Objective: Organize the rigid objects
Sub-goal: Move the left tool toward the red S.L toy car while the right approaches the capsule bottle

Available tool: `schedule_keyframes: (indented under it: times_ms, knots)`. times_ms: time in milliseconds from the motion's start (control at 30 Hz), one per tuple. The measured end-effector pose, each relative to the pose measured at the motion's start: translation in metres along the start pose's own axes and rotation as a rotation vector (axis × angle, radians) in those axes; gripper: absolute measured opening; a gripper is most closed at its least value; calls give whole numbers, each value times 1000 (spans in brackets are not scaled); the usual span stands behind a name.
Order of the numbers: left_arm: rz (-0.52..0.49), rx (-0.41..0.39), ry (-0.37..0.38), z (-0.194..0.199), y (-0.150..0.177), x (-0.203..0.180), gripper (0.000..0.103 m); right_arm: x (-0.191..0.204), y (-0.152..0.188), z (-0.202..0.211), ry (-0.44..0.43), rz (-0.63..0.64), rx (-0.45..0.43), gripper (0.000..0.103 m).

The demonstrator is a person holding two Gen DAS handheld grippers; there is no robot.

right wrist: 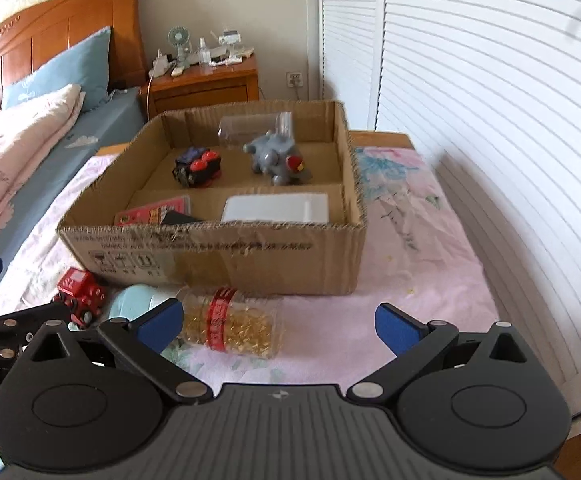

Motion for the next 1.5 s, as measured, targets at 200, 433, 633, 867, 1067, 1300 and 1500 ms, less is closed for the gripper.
schedule_keyframes:
  times_ms: [200,433,633,867,1067,1300,1500]
  knots:
    - [90,35,3,-15,14,28,101,23,-1,-13,-19,26,7,103]
    - [131,32,8,-24,23,50,101,51,-14,-33,-4,43,-1,103]
    - [144,32,41,-29,25,54,101,50,-15,-49,76,50,13,103]
    - [126,25,69,-34,21,44,101,18,-5,-51,102,9,46,103]
    - [128,47,111,-42,22,37,101,-8,11,-66,112,-32,111,103]
    - [125,57,71,-52,23,37,101,-11,15,-64,96,-1,92,103]
    - [165,62,92,-64,19,38,101,-10,19,-62,98,0,53,103]
Point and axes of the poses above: each gripper's, at about its wrist camera, not at the fingertips, and z roughly against the way its jaws point, x to its left, y to its underside, the point moved 6 cm from there along -z, roughly the way its jaws point, and after that the axes turned 15 degrees about x, right-handed, at the moved point
